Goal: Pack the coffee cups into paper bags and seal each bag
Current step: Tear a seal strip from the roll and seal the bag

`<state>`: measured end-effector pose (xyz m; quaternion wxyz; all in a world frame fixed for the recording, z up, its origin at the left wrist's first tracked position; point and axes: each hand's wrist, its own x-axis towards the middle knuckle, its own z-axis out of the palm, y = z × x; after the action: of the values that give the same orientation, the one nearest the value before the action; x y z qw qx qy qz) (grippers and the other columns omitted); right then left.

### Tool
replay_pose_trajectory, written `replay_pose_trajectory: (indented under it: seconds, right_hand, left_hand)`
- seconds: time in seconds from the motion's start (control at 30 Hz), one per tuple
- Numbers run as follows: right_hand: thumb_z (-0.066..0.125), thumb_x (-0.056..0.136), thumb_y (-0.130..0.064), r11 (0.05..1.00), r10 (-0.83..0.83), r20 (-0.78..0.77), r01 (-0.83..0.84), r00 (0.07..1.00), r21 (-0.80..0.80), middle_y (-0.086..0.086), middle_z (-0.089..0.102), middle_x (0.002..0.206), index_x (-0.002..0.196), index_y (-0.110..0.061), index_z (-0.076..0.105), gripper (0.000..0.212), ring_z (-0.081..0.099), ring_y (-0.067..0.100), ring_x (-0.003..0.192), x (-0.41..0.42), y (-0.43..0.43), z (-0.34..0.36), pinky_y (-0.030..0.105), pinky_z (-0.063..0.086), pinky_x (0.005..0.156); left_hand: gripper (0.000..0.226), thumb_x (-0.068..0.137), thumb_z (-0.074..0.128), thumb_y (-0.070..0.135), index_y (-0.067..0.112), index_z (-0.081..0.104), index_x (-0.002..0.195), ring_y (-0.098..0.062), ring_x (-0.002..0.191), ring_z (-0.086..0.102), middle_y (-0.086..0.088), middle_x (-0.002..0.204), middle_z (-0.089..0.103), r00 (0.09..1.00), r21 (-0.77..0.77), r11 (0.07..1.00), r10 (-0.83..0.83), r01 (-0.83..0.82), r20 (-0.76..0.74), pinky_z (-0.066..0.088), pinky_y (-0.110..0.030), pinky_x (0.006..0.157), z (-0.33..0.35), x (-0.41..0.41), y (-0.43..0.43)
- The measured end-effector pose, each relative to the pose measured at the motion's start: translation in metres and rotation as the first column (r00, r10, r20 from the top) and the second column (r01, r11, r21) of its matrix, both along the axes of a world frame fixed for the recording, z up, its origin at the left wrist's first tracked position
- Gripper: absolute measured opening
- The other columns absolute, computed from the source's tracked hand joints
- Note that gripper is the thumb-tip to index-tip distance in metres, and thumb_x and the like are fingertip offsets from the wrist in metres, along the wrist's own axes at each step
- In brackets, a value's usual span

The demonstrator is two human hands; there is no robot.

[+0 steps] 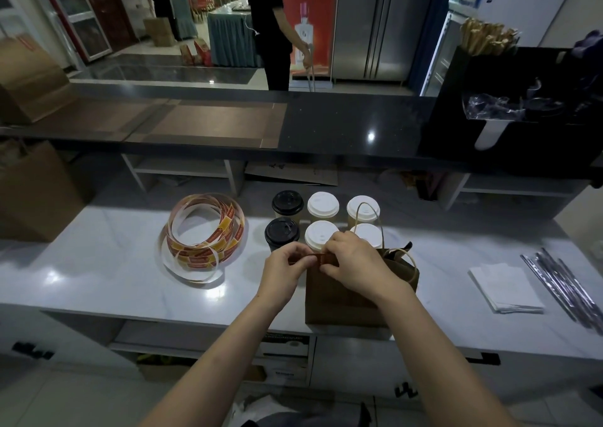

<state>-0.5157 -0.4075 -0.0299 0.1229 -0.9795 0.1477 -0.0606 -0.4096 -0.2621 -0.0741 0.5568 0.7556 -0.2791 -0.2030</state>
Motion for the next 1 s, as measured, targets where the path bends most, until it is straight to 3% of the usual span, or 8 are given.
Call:
replay_pose_trajectory:
  seconds: [0.13, 0.27, 0.43, 0.53, 0.63, 0.73, 0.9, 1.0]
  right_hand:
    - [0.069, 0.096, -0.041, 0.998, 0.007, 0.064, -0.011, 0.998, 0.069, -0.008, 0.060, 0.113, 0.114, -0.026, 0.070, 0.024, 0.050, 0.015, 0.108, -0.003, 0.001, -0.001, 0.036, 0.047, 0.094]
    - [0.069, 0.097, -0.033, 0.977, -0.050, 0.239, -0.003, 0.970, 0.213, -0.015, 0.060, 0.107, 0.105, -0.028, 0.071, 0.010, 0.051, 0.011, 0.106, -0.008, 0.001, 0.000, 0.039, 0.047, 0.097]
    - [0.065, 0.099, -0.028, 0.973, -0.126, 0.325, 0.053, 0.937, 0.223, -0.011, 0.064, 0.102, 0.107, -0.024, 0.069, 0.010, 0.053, 0.010, 0.099, -0.006, 0.012, 0.011, 0.035, 0.051, 0.086]
    - [0.066, 0.098, -0.023, 0.970, -0.159, 0.373, 0.074, 0.914, 0.232, -0.010, 0.064, 0.098, 0.104, -0.024, 0.066, 0.006, 0.055, 0.009, 0.088, -0.002, 0.021, 0.016, 0.031, 0.052, 0.077]
    - [0.066, 0.097, -0.016, 0.962, -0.180, 0.434, 0.066, 0.883, 0.266, -0.008, 0.063, 0.094, 0.099, -0.020, 0.066, 0.005, 0.056, 0.009, 0.080, 0.008, 0.031, 0.024, 0.018, 0.047, 0.070]
    - [0.066, 0.096, -0.011, 0.959, -0.192, 0.457, 0.066, 0.868, 0.277, -0.008, 0.062, 0.091, 0.097, -0.015, 0.067, 0.004, 0.056, 0.009, 0.077, 0.024, 0.042, 0.031, 0.009, 0.038, 0.067]
    - [0.066, 0.096, -0.014, 0.957, -0.184, 0.444, 0.057, 0.877, 0.283, -0.004, 0.066, 0.094, 0.099, -0.015, 0.069, 0.005, 0.058, 0.012, 0.080, 0.059, 0.057, 0.029, 0.023, 0.045, 0.071]
    - [0.066, 0.097, -0.013, 0.952, -0.148, 0.405, 0.020, 0.903, 0.304, -0.001, 0.066, 0.096, 0.100, -0.014, 0.069, 0.005, 0.056, 0.010, 0.084, 0.084, 0.072, 0.025, 0.020, 0.044, 0.073]
  left_hand:
    - [0.005, 0.094, 0.076, 0.016, 0.020, 0.076, 0.097, -0.007, 0.090, 0.070, 0.008, 0.088, 0.075, 0.999, -0.010, 0.999, -0.040, 0.040, -0.022, 0.060, -0.036, 0.092, 0.002, 0.004, 0.004]
    - [0.009, 0.094, 0.076, 0.016, 0.021, 0.076, 0.102, -0.007, 0.095, 0.071, 0.009, 0.093, 0.076, 0.997, -0.008, 0.997, -0.076, 0.076, -0.031, 0.060, -0.035, 0.094, 0.007, 0.007, 0.005]
    - [0.014, 0.094, 0.076, 0.015, 0.024, 0.076, 0.105, -0.005, 0.098, 0.071, 0.012, 0.097, 0.077, 0.991, 0.006, 0.991, -0.133, 0.134, -0.029, 0.059, -0.031, 0.095, 0.010, 0.013, 0.009]
    - [0.012, 0.098, 0.071, 0.020, 0.027, 0.076, 0.107, 0.000, 0.099, 0.069, 0.017, 0.098, 0.075, 0.988, -0.001, 0.988, -0.157, 0.157, -0.001, 0.056, -0.020, 0.089, 0.017, 0.017, 0.014]
    - [0.011, 0.100, 0.068, 0.026, 0.029, 0.074, 0.109, 0.000, 0.099, 0.067, 0.017, 0.098, 0.073, 0.989, 0.011, 0.991, -0.137, 0.136, 0.056, 0.054, -0.015, 0.084, 0.021, 0.030, 0.020]
    - [0.009, 0.101, 0.067, 0.027, 0.029, 0.073, 0.107, 0.000, 0.097, 0.066, 0.015, 0.099, 0.073, 0.991, 0.046, 0.995, -0.090, 0.086, 0.098, 0.052, -0.014, 0.082, 0.019, 0.054, 0.033]
    - [0.008, 0.102, 0.066, 0.025, 0.025, 0.073, 0.102, 0.002, 0.093, 0.065, 0.014, 0.095, 0.073, 0.988, 0.112, 0.994, -0.024, 0.007, 0.154, 0.046, -0.008, 0.076, 0.014, 0.090, 0.065]
    - [0.010, 0.102, 0.065, 0.027, 0.024, 0.074, 0.104, 0.001, 0.093, 0.065, 0.014, 0.096, 0.073, 0.989, 0.159, 0.986, 0.024, -0.048, 0.149, 0.046, -0.009, 0.076, 0.007, 0.117, 0.090]
